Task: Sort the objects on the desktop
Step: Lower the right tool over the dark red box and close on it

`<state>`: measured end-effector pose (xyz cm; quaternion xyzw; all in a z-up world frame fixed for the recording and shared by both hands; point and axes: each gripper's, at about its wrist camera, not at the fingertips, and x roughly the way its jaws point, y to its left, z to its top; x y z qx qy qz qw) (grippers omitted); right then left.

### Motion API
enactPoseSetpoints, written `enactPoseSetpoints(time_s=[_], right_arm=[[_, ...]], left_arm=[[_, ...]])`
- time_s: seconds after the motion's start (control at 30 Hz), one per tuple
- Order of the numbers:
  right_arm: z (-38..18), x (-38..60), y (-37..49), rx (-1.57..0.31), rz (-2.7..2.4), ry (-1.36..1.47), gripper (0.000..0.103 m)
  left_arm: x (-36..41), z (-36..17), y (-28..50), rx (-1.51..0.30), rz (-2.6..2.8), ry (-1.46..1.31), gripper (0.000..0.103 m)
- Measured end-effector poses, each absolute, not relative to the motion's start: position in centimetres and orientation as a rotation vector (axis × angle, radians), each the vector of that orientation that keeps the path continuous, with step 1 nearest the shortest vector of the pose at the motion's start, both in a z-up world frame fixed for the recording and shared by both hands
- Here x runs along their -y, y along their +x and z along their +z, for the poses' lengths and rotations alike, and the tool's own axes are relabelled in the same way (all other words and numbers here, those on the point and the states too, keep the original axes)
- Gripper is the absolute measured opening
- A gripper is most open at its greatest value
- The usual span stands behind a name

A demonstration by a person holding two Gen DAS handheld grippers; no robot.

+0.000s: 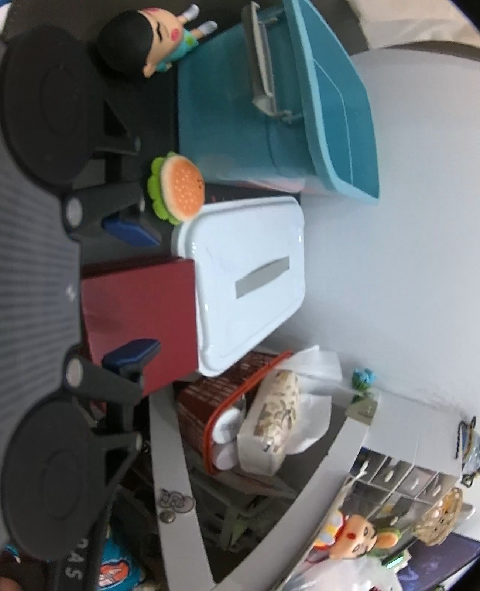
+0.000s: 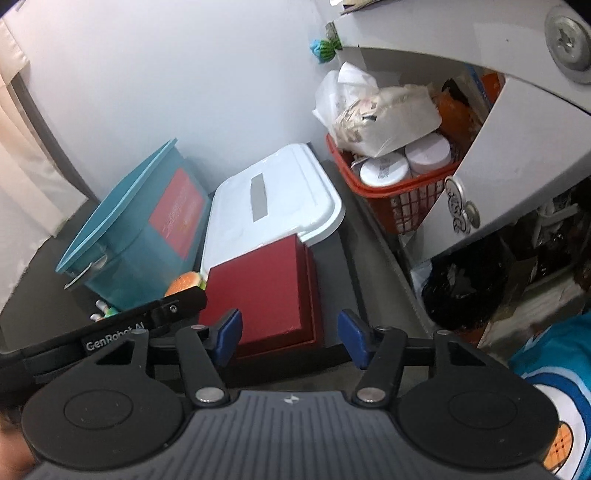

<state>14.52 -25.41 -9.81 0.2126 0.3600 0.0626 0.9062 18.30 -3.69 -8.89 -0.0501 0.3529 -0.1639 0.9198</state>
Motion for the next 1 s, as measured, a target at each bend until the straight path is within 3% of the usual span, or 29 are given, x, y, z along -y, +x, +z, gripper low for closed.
enactPoseSetpoints(time_s=[0.13,0.6,0.73,1.0], right_arm=[[-10.3,25.4,15.1,-0.746,0.109,0.447,0.054],[-12.0,25.4,17.4,-0.775,0.047,0.462,0.054],[-12.5,25.1,17.8,-0.779,0.069,0.469,0.048],[-12.8,25.3,17.2,-0.775,0.110,0.496,0.046]], left_arm=[[3.6,-9.4,18.9,-0.719,-0.366,-0.111,0.059],[2.4,-12.3,20.6,-0.772,-0.404,-0.175,0.059],[2.2,-12.5,20.7,-0.790,-0.418,-0.206,0.059],[2.9,-12.5,20.2,-0.818,-0.467,-0.226,0.054]])
